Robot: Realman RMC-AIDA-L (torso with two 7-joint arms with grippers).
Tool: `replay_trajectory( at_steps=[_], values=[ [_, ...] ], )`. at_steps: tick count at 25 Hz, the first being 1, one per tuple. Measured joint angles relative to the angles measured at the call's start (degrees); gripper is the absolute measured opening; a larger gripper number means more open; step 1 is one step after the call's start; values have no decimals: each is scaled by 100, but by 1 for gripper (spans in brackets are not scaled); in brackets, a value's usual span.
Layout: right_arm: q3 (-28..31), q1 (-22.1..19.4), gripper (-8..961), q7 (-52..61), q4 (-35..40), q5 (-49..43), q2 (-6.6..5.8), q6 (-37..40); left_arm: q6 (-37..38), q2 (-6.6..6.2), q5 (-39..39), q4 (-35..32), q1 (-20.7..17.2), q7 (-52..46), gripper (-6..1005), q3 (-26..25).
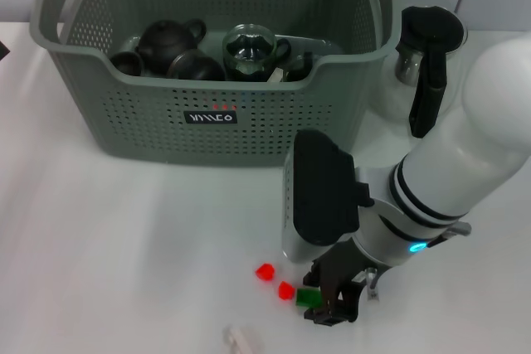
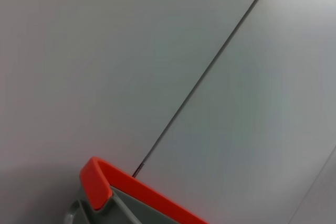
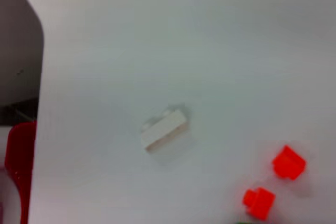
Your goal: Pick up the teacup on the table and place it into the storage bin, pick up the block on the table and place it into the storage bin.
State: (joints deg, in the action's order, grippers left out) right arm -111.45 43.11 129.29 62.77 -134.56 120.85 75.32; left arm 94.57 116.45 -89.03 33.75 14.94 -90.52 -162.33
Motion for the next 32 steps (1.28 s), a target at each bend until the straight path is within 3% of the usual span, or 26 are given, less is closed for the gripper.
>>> replay_trajectory(
  at_steps=[16, 26, 32],
  values=[
    [-23, -59, 200, -8, 145, 5, -18, 59, -36, 0, 0, 0, 0, 0, 921, 16],
    [133, -124, 201, 15, 431, 0, -45, 312, -36, 0, 0, 0, 0, 0, 921, 3],
    [1122, -219, 200, -69, 1216, -1, -60, 1204, -35, -9, 0, 0, 0, 0, 921, -1]
  ],
)
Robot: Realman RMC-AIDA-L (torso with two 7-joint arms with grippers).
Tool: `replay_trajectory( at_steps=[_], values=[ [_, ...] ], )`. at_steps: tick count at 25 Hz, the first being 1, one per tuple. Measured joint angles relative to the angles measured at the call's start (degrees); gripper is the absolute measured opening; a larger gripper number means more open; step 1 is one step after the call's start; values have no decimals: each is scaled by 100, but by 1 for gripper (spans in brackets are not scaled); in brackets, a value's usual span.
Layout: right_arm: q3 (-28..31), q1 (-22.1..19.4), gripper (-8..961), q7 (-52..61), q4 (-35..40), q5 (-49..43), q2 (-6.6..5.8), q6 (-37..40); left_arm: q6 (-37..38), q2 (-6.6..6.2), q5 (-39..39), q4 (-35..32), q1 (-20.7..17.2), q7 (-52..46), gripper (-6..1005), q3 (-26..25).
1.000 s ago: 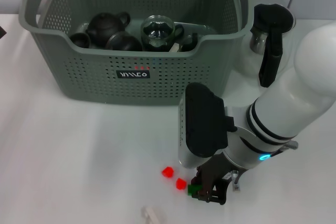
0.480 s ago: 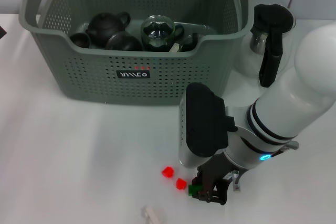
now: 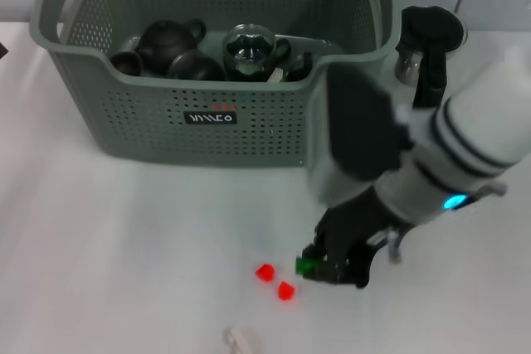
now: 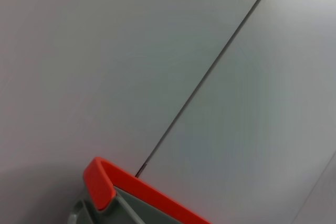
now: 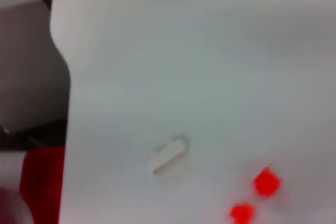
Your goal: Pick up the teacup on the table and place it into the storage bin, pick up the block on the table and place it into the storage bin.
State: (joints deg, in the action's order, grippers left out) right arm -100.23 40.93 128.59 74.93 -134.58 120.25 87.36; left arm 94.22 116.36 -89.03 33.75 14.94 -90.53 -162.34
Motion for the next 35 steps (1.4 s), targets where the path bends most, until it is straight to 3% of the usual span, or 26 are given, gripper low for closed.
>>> replay_trajectory(
  at_steps=[7, 10, 13, 15, 20, 27, 30, 35],
  values=[
    [2139, 65, 201, -194, 1066, 917, -7, 807, -5, -19, 0, -8, -4, 0, 921, 0],
    [2659, 214, 201, -101, 1135, 1225, -9, 618, -12, -22, 0, -11, -4, -7, 920, 0],
    [2922, 396, 200, 181, 993, 1080, -10, -85, -17, -25, 0, -38, 18, -12, 920, 0],
    [3073, 587, 200, 343, 715, 824, -13, -646, -18, -31, 0, -80, 43, -12, 920, 7],
    [3565, 1464, 201, 569, -901, -53, -31, -1664, -19, -35, 0, -97, 69, -11, 921, 44],
    [3578, 2454, 200, 590, -3149, -986, -56, -3133, -19, -35, 0, -153, 71, -8, 920, 36],
    [3507, 2645, 200, 569, -3542, -1212, -21, -3362, -19, -35, 0, -153, 71, -9, 921, 44],
    [3359, 2678, 201, 611, -3534, -1232, -4, -3373, -22, -35, 0, -158, 71, -3, 921, 50]
  ],
)
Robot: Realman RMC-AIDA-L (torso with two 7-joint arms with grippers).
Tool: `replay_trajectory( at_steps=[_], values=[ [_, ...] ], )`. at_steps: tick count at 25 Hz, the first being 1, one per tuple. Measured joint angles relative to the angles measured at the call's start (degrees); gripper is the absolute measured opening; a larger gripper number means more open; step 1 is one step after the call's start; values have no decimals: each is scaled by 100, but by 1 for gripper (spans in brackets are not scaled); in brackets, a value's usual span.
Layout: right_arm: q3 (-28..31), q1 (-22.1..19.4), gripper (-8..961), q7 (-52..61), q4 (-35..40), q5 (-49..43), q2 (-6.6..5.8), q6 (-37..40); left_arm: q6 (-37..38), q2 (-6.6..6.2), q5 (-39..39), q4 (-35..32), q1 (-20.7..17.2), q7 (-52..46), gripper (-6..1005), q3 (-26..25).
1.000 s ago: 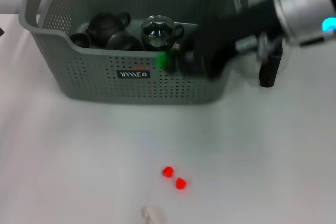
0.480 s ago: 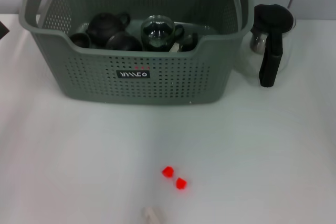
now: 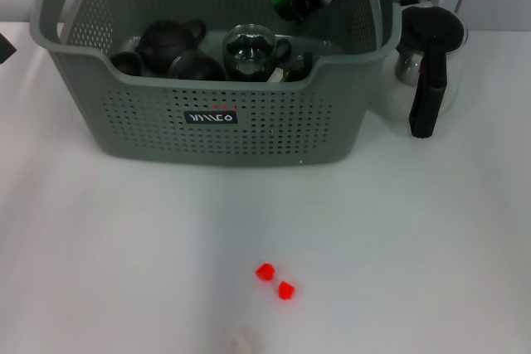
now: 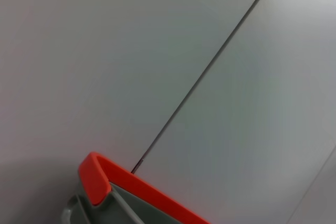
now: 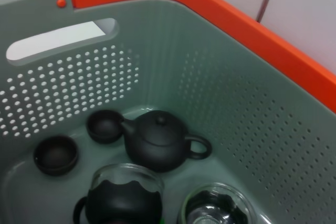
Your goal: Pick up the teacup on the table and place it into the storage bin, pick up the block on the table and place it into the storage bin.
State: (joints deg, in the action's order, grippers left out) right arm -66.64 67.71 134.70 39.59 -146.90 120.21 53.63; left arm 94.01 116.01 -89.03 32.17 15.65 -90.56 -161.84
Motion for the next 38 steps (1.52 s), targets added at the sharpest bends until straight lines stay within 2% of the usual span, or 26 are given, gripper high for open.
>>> replay_trajectory(
  at_steps=[3, 5, 9, 12, 15, 17, 20, 22, 29, 38],
  values=[
    [-7, -20, 201, 33, 77, 2, -2, 72, -3, 0, 0, 0, 0, 1, 921, 0],
    [11, -58, 239, 41, 198, 9, -12, 168, -5, 0, 0, -1, 0, 2, 921, -5],
    [53, -337, 316, 71, 947, 131, -14, 681, -6, 0, 0, 0, -1, 3, 921, -19],
    [28, -762, 466, -78, 1991, 590, -16, 1685, -7, -1, 0, -1, -5, 3, 920, -25],
    [-3, -1241, 638, -658, 3011, 1263, -25, 3019, -18, -7, 0, -1, -6, 3, 920, -38],
    [-27, -1451, 781, -1001, 3337, 1522, -23, 3662, -49, -8, 0, -1, -8, 3, 920, -47],
    [-243, -1719, 880, -1389, 3492, 1608, -12, 4248, -85, -8, 0, -1, -9, -2, 920, -53],
    [-559, -1901, 946, -1602, 3477, 1563, -17, 4362, -85, -9, 0, -1, -12, -5, 920, -52],
    [-1649, -2414, 947, -2459, 3439, 1758, 14, 4308, -85, -9, 0, 0, -18, -24, 921, -48],
    [-3305, -2573, 947, -2675, 3264, 1911, 19, 3189, -86, -16, 0, -60, -3, -11, 920, -17]
  ],
)
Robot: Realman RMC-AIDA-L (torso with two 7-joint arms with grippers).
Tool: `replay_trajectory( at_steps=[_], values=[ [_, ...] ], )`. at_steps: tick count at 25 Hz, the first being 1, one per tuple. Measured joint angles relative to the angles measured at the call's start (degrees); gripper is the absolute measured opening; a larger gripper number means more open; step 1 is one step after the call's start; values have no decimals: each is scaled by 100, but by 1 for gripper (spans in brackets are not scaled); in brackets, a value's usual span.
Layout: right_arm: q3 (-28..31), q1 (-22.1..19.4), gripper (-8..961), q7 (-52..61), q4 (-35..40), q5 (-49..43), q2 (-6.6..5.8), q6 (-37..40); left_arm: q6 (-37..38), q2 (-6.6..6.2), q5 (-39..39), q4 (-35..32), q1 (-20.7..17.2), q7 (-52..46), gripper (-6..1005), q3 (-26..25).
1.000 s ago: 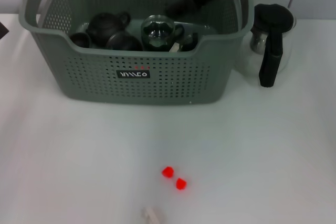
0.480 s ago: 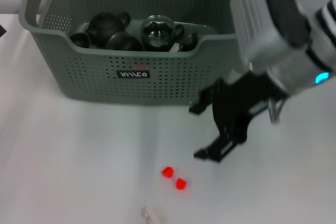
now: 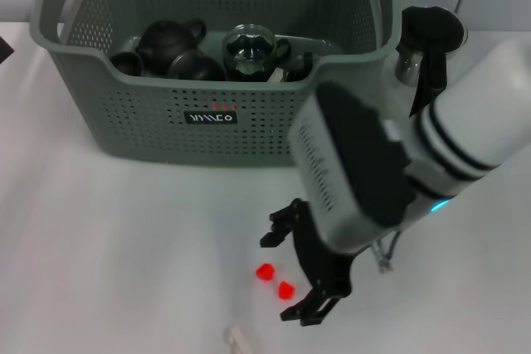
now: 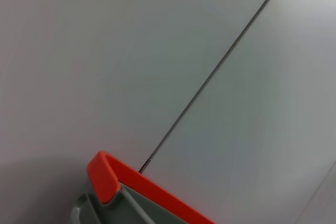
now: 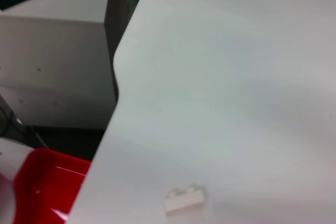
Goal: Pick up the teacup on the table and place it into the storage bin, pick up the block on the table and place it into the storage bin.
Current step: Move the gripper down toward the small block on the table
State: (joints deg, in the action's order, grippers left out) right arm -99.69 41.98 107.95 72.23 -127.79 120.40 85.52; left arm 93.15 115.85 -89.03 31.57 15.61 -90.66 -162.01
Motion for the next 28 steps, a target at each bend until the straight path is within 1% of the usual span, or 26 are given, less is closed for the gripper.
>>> replay_trajectory(
  at_steps=[3, 8, 11, 20, 28],
  values=[
    [-447, -18, 946, 3, -22, 1, 11, -437, -33, -1, 0, -2, 0, 2, 920, 12],
    [-1141, 9, 946, -33, 1, 28, 50, -752, -65, -1, 0, -12, -6, 4, 921, 12],
    [-1413, 28, 946, -35, 27, 36, 61, -867, -67, -1, 0, -12, -6, 5, 920, 10],
    [-1795, 28, 947, -91, -118, 260, 71, -1354, -124, -1, 0, -11, -7, 5, 921, 21],
    [-2060, 12, 947, -129, -267, 319, 71, -1610, -140, 4, 0, -18, -29, 5, 921, 22]
  ],
)
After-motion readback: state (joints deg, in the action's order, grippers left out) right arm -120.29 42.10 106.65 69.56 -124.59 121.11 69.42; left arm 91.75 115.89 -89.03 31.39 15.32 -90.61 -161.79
